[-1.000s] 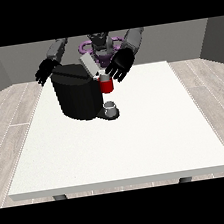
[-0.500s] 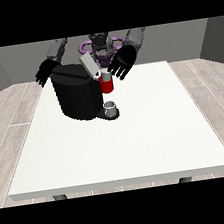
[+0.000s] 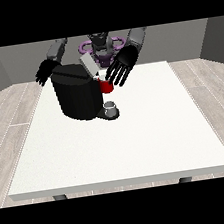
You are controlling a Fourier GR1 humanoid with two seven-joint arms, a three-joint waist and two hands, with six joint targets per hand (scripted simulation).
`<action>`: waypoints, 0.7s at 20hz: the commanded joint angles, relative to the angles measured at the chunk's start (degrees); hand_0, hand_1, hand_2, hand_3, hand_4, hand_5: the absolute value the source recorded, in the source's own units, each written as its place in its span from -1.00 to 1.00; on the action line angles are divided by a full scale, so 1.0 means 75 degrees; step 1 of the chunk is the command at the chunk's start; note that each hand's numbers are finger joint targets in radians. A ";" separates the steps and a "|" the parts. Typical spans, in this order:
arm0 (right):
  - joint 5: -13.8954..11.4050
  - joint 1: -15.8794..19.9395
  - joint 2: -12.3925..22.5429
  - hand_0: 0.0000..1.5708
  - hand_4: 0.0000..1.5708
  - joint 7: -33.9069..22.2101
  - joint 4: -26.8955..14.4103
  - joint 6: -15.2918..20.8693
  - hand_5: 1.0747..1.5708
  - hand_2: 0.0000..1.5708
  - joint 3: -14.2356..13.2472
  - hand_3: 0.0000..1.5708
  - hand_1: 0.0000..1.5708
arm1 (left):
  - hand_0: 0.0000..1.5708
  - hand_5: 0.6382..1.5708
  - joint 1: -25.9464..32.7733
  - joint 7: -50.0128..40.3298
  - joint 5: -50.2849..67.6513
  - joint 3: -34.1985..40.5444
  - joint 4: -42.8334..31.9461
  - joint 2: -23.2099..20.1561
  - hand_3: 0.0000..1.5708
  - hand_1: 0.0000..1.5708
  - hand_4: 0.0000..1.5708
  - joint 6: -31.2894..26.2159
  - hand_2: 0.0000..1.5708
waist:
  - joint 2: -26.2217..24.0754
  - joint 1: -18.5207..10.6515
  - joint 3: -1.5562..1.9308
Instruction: Insert the coffee pod into the coffee machine and close the lid
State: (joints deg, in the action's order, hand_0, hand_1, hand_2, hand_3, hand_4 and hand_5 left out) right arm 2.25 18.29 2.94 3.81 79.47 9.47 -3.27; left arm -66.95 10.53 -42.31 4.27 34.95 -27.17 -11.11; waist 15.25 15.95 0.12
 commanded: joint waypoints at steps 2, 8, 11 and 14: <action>0.0066 -0.0381 -0.0001 -1.00 -0.47 0.0285 -0.0164 -0.0090 1.00 -1.00 -0.0076 -1.00 -1.00 | -1.00 1.00 0.0286 0.0445 -0.0122 -0.0117 -0.0003 -0.0226 -1.00 -1.00 -1.00 -0.0291 -1.00 | -0.0101 -0.0188 -0.0014; 0.0072 -0.0199 0.0107 -1.00 -0.57 0.0101 -0.0760 0.0050 1.00 -1.00 -0.0315 -1.00 -1.00 | -1.00 1.00 0.0110 -0.0374 -0.0190 -0.0193 0.0189 0.0391 -1.00 -1.00 -1.00 -0.0399 -1.00 | -0.0600 -0.0411 -0.0014; 0.0074 -0.0137 -0.0041 -1.00 -0.52 0.0393 -0.1007 0.0147 1.00 -1.00 -0.0342 -1.00 -1.00 | -1.00 1.00 -0.0040 -0.0528 -0.0097 -0.0123 0.0297 0.0483 -1.00 -1.00 -1.00 -0.0632 -1.00 | -0.0700 -0.0578 -0.0012; -0.0044 -0.0101 0.0038 -1.00 -0.47 -0.0121 -0.0491 0.0175 1.00 -1.00 -0.0126 -1.00 -1.00 | -1.00 1.00 0.0263 -0.0206 -0.0153 0.0018 0.0171 0.0276 -1.00 -1.00 -1.00 -0.0268 -1.00 | -0.0715 -0.0347 -0.0017</action>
State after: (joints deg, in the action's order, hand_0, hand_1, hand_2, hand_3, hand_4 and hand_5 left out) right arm 2.54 17.64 3.15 5.51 73.91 10.58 -5.45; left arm -65.42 8.76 -43.76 3.21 36.93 -24.19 -12.98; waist 11.20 12.40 0.03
